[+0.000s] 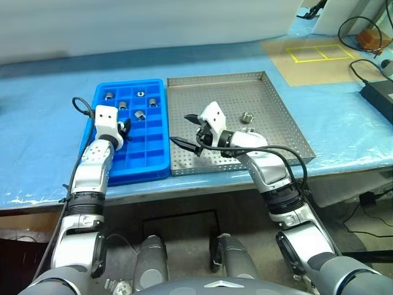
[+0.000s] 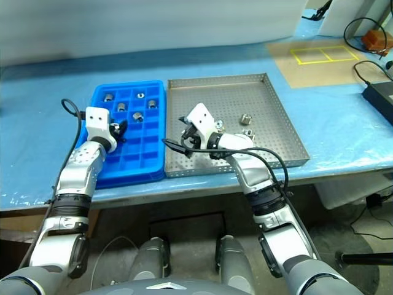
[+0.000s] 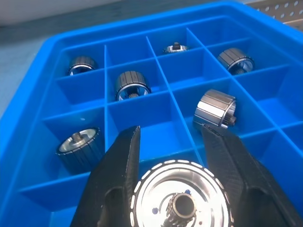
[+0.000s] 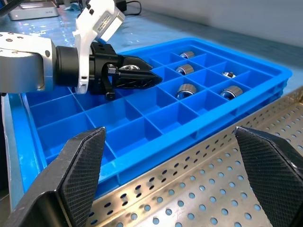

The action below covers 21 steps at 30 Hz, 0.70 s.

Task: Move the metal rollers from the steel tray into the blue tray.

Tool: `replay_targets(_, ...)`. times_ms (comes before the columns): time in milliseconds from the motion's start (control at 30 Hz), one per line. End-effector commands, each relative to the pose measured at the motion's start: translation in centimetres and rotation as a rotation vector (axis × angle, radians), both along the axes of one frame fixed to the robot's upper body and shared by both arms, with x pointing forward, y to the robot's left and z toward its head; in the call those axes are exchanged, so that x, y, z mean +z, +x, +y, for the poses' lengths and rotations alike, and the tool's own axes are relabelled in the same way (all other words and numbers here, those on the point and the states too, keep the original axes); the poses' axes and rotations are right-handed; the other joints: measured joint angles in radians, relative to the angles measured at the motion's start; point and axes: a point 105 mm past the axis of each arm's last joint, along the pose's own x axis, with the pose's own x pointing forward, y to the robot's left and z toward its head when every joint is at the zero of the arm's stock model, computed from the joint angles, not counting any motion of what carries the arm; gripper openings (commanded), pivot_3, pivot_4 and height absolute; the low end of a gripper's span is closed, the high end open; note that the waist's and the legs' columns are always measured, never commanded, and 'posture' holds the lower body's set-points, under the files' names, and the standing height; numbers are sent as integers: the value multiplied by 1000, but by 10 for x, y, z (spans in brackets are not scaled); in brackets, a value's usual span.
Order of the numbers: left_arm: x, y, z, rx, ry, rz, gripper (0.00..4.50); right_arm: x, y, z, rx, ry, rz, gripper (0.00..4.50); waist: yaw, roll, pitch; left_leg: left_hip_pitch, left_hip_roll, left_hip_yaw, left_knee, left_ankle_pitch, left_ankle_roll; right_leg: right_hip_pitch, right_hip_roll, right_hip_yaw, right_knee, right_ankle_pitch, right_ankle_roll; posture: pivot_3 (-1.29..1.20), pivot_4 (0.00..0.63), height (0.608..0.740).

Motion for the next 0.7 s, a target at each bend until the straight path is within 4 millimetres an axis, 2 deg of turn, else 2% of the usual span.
replay_targets(33, 16, 3, 1, 14, 28, -47, 2692, 18, -4, -1, 3, 40, -56, 4500, 0, 0, 0, 0, 0, 0, 0, 0, 0, 0, 0, 0, 0, 0, 0, -167, 150, 740)
replay_targets(133, 20, 5, -2, 7, 27, -61, 3658, 18, -4, -3, -5, 39, -57, 4500, -2, 0, 0, 0, 0, 0, 0, 0, 0, 0, 0, 0, 0, 0, 0, -178, 150, 740)
replay_targets(200, 28, 7, -11, -32, 11, -91, 3658, 18, -4, -3, -10, 39, -57, 4500, -3, 0, 0, 0, 0, 0, 0, 0, 0, 0, 0, 0, 0, 0, 0, -188, 150, 740)
replay_targets(267, 39, 8, -37, -152, -14, -133, 3658, 18, -4, -5, -19, 41, -60, 4500, 0, 0, 0, 0, 0, 0, 0, 0, 0, 0, 0, 0, 0, 0, 0, -198, 150, 740)
replay_targets(433, 46, 10, -77, -329, -60, -159, 3658, 20, -4, -10, -53, 42, -70, 4500, -6, 0, 0, 0, -1, 1, 0, 0, 0, 0, 0, 1, 0, 0, 0, -287, 150, 740)
replay_targets(700, 52, 24, -131, -548, -73, -154, 3658, 18, -3, -43, -228, 24, -82, 4500, -54, 0, 0, 0, -1, 2, 0, 0, 0, 0, 0, 2, 0, 0, 0, -438, 150, 740)
